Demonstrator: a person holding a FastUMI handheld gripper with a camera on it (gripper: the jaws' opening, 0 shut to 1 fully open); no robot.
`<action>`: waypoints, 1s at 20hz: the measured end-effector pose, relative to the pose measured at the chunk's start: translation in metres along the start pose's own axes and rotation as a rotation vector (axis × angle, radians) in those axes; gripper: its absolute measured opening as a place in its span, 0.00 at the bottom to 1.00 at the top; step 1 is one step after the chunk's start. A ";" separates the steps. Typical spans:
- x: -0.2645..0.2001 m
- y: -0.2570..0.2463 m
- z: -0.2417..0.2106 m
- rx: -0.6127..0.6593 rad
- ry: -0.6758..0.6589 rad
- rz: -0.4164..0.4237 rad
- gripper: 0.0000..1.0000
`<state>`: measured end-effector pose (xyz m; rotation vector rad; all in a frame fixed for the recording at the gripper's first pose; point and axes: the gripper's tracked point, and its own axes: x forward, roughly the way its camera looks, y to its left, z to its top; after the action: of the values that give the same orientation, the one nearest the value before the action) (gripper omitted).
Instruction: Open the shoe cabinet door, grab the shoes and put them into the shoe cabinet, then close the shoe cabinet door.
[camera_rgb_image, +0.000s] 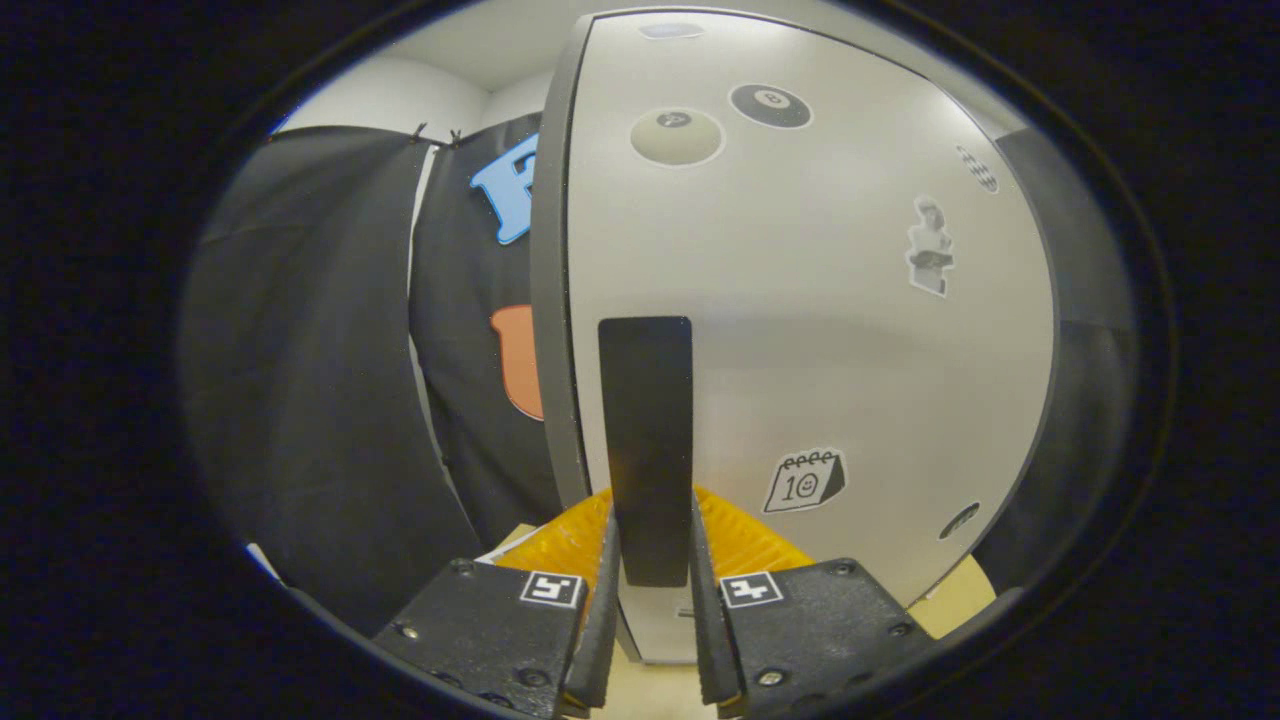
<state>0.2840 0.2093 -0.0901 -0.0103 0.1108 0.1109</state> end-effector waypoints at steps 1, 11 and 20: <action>-0.001 0.000 -0.001 0.008 0.006 0.011 0.36; -0.055 -0.004 -0.010 0.007 0.031 0.127 0.27; -0.102 -0.027 -0.019 0.029 0.037 0.156 0.26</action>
<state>0.1836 0.1713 -0.0976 0.0249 0.1504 0.2650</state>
